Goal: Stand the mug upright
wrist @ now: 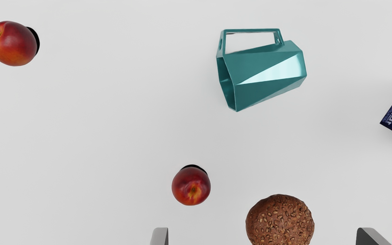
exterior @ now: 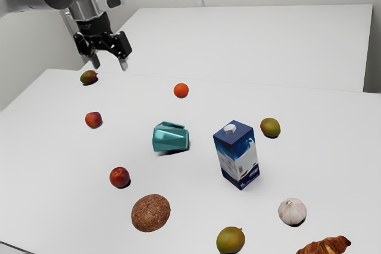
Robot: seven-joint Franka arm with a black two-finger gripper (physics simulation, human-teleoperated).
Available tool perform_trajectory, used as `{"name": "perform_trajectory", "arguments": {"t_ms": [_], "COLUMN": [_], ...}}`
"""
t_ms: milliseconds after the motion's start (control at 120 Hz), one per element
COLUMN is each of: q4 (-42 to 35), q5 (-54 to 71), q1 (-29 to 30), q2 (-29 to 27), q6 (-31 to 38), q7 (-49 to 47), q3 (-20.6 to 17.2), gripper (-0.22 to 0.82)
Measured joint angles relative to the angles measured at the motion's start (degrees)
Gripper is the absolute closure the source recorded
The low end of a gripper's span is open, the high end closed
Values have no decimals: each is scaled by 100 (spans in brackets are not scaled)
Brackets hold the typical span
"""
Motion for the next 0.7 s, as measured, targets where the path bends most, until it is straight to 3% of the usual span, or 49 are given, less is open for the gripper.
{"name": "perform_trajectory", "arguments": {"t_ms": [25,58,142,333,700], "q4": [657,1167,1638,1440,-1815], "q5": [-74,-152,-275,-327,-1180], "q1": [-610,-876,-986,-1055,-964], "q2": [734,1325,1862,1957,822], "q6": [-5,-11,-19,217,2152], "q7": [42,94,211,423,676], "q3": [669,1194,1686,1799,1856], "gripper": [0,0,0,0,0]}}
